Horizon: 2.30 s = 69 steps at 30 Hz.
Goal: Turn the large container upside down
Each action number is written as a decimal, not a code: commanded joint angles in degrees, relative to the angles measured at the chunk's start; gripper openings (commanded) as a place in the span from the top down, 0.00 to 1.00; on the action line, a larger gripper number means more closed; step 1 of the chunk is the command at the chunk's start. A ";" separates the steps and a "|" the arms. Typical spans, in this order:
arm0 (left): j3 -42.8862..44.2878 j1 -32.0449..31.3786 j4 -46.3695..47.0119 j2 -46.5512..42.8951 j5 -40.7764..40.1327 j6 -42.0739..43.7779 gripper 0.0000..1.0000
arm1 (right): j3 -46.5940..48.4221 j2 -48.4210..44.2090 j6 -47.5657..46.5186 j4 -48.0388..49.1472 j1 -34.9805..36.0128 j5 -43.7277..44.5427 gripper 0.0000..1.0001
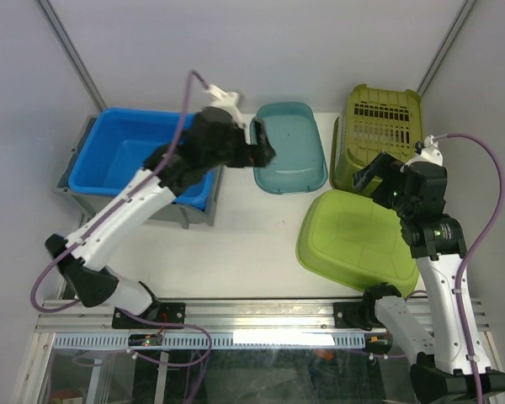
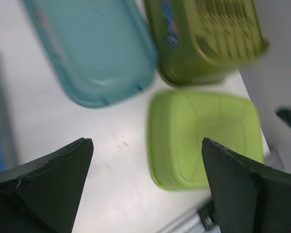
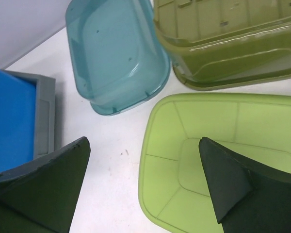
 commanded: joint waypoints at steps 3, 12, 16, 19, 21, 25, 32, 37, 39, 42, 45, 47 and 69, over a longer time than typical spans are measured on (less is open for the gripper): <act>2.46 7.80 -11.73 -0.57 -20.63 4.96 0.02 | -0.45 1.13 1.03 6.74 0.17 -7.14 0.01; 1.32 13.67 -11.60 7.99 -25.72 9.06 0.08 | -0.87 0.33 1.12 4.94 0.19 -6.39 0.01; 0.25 15.06 -10.35 10.39 -26.27 10.29 0.21 | -0.90 0.06 1.26 4.70 0.23 -6.43 0.01; -0.69 15.88 -10.23 11.39 -25.97 10.71 0.34 | -0.88 -0.12 1.31 4.57 0.20 -6.44 0.01; -1.40 16.25 -10.10 11.89 -25.74 10.96 0.43 | -0.85 -0.30 1.24 4.63 0.19 -6.29 0.01; -1.49 16.33 -10.15 12.15 -24.99 11.80 0.75 | -1.03 -0.47 1.32 4.63 0.23 -6.13 0.01; 10.32 16.32 -15.83 7.91 -23.78 13.59 1.00 | -1.52 -0.39 1.82 5.10 0.21 -6.61 0.01; 23.36 15.86 -17.62 2.66 -17.51 15.99 1.00 | -2.29 -0.26 2.91 6.47 0.20 -7.91 0.01; 28.93 15.44 -17.59 1.51 -13.66 16.65 1.00 | -2.65 -0.11 3.40 6.99 0.24 -8.51 0.01; 37.92 14.70 -17.43 0.99 -6.63 16.75 1.00 | -3.17 0.05 4.14 7.52 0.20 -9.01 0.01; 45.19 14.14 -16.18 0.84 -0.31 15.48 1.00 | -4.07 0.02 4.54 7.90 0.18 -9.12 0.01; 46.79 14.13 -13.67 -0.36 3.68 14.27 1.00 | -4.72 -0.03 4.80 7.84 0.22 -9.08 0.01; 23.68 14.13 18.52 -18.33 23.24 -13.36 1.00 | -11.88 7.73 0.03 13.00 2.10 -29.72 0.02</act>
